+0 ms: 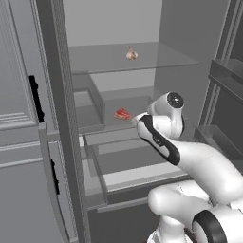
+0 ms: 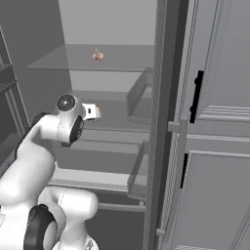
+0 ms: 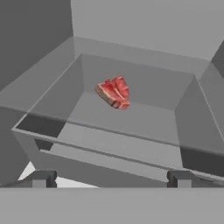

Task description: Place one garlic and one steak in each tupperware on the nearby counter, to pack two identical lunches.

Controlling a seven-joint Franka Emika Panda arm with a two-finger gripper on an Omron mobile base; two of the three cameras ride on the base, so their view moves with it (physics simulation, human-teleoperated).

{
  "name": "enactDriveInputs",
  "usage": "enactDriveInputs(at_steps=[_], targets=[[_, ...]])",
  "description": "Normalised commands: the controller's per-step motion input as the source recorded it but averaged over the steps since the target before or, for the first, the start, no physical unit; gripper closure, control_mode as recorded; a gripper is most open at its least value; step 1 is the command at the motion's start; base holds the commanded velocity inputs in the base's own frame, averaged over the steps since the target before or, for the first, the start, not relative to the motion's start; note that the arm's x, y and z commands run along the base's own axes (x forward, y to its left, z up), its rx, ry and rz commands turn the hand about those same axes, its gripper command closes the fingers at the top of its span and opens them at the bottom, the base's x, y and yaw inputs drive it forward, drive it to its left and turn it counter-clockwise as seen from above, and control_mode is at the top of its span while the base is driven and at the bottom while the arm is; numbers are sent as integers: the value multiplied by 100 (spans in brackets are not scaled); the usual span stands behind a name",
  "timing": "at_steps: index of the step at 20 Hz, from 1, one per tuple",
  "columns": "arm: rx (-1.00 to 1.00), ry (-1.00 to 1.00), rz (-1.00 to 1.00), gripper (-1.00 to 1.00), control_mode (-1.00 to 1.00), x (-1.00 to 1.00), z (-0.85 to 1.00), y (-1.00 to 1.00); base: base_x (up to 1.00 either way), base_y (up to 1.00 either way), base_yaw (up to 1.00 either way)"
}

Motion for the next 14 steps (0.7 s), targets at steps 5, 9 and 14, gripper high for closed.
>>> enactDriveInputs(at_steps=[5, 9, 14], targets=[[-16, 12, 10, -100, -100, 41, -25, 38, 0, 0, 0], [-17, 6, 5, -100, -100, 26, -33, 28, 0, 0, 0], [-1, 5, 1, -100, -100, 51, -11, 4, 0, 0, 0]])
